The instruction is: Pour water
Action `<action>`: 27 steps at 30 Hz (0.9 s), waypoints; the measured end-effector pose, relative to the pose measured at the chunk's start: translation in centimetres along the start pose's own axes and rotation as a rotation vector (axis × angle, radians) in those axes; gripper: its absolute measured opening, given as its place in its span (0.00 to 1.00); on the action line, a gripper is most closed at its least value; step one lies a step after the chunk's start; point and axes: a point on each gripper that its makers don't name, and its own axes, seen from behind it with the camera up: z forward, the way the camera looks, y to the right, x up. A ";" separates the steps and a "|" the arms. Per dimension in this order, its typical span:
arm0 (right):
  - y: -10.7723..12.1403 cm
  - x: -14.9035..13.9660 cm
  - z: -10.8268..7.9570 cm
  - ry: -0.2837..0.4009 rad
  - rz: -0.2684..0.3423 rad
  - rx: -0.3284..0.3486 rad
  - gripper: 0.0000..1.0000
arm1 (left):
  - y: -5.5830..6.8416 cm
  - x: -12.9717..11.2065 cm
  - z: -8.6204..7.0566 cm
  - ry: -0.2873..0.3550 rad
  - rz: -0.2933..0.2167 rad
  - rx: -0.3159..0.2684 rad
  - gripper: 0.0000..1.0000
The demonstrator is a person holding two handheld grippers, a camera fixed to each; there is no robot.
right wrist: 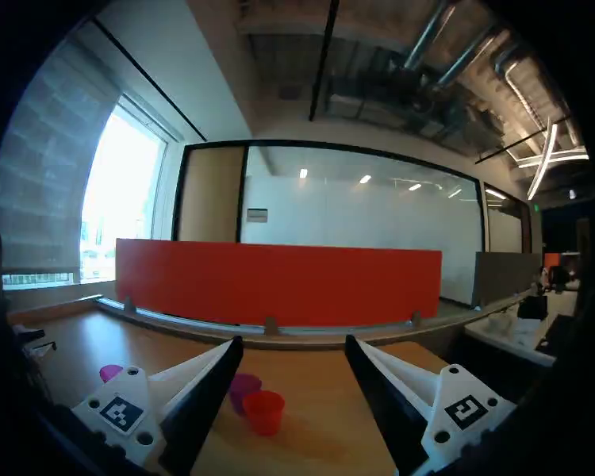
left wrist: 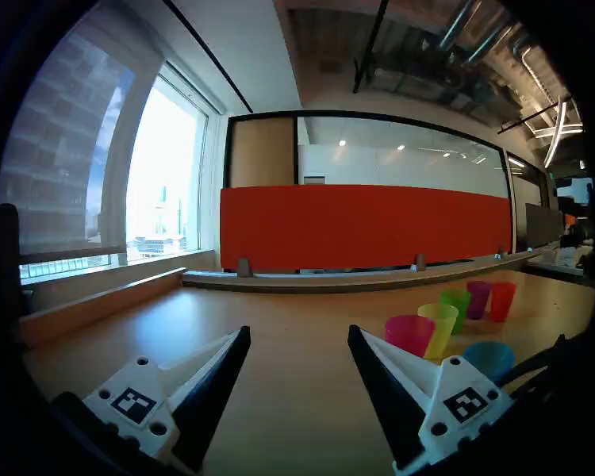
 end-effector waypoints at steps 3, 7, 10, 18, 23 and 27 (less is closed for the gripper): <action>0.3 -1.3 0.1 0.005 0.015 0.005 0.99 | 0.0 0.0 0.0 0.000 0.000 0.000 0.91; 0.9 -3.2 0.2 0.007 0.034 0.004 0.99 | 0.1 0.0 0.0 0.000 0.000 0.000 0.91; 1.4 -4.6 0.2 0.001 0.038 -0.003 0.99 | 0.1 0.0 0.0 0.000 0.000 0.000 0.91; 2.2 -8.4 0.0 -0.017 0.052 -0.014 0.99 | 0.2 0.0 0.0 0.000 0.000 0.000 0.91; 2.4 -10.0 0.2 -0.026 0.074 -0.006 1.00 | 0.2 0.0 -0.1 0.000 0.000 0.000 0.91; 2.7 -11.2 0.5 -0.033 0.092 -0.006 0.99 | 0.2 0.0 -0.1 -0.001 0.000 0.000 0.91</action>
